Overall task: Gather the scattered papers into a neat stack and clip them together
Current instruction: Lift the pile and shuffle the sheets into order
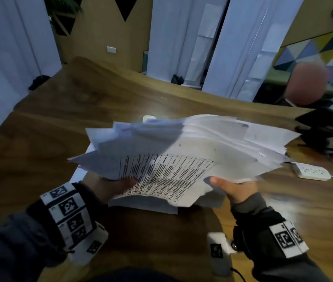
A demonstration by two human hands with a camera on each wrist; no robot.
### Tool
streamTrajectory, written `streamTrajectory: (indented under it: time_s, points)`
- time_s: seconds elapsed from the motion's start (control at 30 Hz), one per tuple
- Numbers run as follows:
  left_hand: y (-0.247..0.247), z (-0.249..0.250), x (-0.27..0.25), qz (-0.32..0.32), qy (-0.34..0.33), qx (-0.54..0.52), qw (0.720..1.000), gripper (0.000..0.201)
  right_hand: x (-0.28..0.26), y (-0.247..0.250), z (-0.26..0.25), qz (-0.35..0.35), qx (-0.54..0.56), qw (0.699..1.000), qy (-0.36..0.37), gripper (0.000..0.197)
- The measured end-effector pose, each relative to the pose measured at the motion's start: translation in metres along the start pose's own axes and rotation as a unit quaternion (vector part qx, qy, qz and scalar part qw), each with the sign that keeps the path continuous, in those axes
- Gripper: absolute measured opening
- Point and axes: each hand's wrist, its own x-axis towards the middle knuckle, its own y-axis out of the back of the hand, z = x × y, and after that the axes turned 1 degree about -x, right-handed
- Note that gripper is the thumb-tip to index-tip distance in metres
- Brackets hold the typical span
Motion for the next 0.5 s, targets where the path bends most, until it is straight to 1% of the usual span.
streamTrajectory:
  time_s: [0.03, 0.07, 0.1, 0.17, 0.23, 0.3, 0.37, 0.4, 0.43, 0.5]
  points:
    - [-0.002, -0.001, 0.001, -0.01, 0.0, 0.02, 1.0, 0.033, 0.001, -0.004, -0.002, 0.009, -0.002, 1.0, -0.012, 0.015]
    - [-0.004, -0.001, 0.004, -0.014, 0.001, 0.031, 0.999, 0.027, 0.005, -0.005, -0.002, 0.019, 0.001, 1.0, -0.01, 0.02]
    - [-0.004, 0.0, 0.005, -0.009, 0.007, 0.036, 0.999, 0.024, 0.006, -0.008, -0.004, 0.022, -0.004, 1.0, 0.002, 0.027]
    - [-0.004, 0.003, 0.009, 0.007, 0.015, 0.022, 1.0, 0.026, 0.012, -0.011, -0.003, 0.022, -0.012, 0.999, 0.026, 0.038]
    - [-0.005, 0.005, 0.012, 0.003, 0.018, 0.021, 1.0, 0.024, 0.016, -0.015, -0.003, 0.024, -0.027, 0.999, 0.013, 0.036]
    - [-0.007, 0.002, 0.015, 0.007, 0.026, 0.014, 1.0, 0.034, 0.019, -0.019, -0.003, 0.056, -0.07, 0.996, 0.014, 0.034]
    - [-0.006, 0.003, 0.016, 0.014, 0.034, 0.005, 0.999, 0.039, 0.023, -0.021, -0.004, 0.091, -0.086, 0.992, 0.014, 0.032]
    - [-0.006, 0.002, 0.019, -0.003, 0.023, 0.013, 1.0, 0.04, 0.025, -0.022, -0.004, 0.098, -0.083, 0.992, 0.019, 0.035]
    - [-0.005, 0.003, 0.019, -0.017, 0.021, 0.032, 0.999, 0.039, 0.025, -0.023, -0.005, 0.11, -0.076, 0.991, 0.025, 0.039]
    - [-0.003, 0.0, 0.021, -0.026, 0.024, 0.08, 0.996, 0.018, 0.026, -0.024, -0.005, 0.116, -0.041, 0.992, 0.039, 0.041]
